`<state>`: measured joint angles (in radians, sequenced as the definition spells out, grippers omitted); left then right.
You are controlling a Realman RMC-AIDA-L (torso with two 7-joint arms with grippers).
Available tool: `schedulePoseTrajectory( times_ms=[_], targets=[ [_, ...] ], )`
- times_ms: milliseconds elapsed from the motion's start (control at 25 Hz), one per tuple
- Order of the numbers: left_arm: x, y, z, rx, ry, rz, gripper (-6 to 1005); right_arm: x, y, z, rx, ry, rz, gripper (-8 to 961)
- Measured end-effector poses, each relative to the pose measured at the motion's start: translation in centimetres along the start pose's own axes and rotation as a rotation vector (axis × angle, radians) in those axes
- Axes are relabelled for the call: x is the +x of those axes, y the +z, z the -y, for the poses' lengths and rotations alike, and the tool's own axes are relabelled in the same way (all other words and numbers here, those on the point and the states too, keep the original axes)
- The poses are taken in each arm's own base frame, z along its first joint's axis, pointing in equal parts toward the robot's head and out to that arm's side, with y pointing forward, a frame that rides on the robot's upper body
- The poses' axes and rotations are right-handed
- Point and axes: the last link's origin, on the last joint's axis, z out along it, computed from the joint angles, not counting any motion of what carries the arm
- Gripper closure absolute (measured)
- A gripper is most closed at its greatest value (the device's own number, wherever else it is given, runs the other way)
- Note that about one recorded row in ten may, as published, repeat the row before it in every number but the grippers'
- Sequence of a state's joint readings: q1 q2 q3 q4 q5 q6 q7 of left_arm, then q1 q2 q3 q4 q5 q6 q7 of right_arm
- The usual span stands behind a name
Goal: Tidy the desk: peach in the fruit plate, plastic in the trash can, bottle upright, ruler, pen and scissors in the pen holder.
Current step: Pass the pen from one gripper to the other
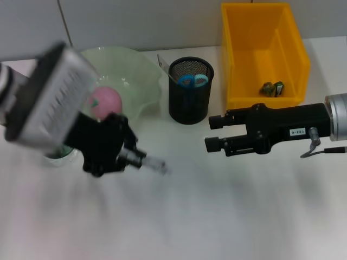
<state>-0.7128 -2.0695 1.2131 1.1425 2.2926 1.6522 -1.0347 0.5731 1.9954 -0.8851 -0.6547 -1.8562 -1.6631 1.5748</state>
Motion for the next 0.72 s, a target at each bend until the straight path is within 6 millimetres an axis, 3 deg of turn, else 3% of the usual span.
schedulePoseTrajectory(
  times_ms=[160, 400, 560, 720],
  targets=[
    [-0.4, -1.7, -0.1, 0.167, -0.217, -0.151, 854, 0.3, -0.3, -0.8, -0.045, -0.007, 0.013, 259],
    [-0.6, -2.3, -0.3, 0.251, -0.38, -0.278, 854, 1.3, -1.1, -1.1, -0.032, 0.019, 0.028, 259],
    [-0.7, -2.5, -0.6, 0.328, -0.586, -0.482, 854, 2.1, -1.6, -1.5, -0.032, 0.043, 0.05, 259],
    [-0.5, -2.6, -1.0, 0.352, -0.655, -0.578, 854, 2.2, -1.9, -1.7, -0.044, 0.053, 0.067, 260]
  ],
)
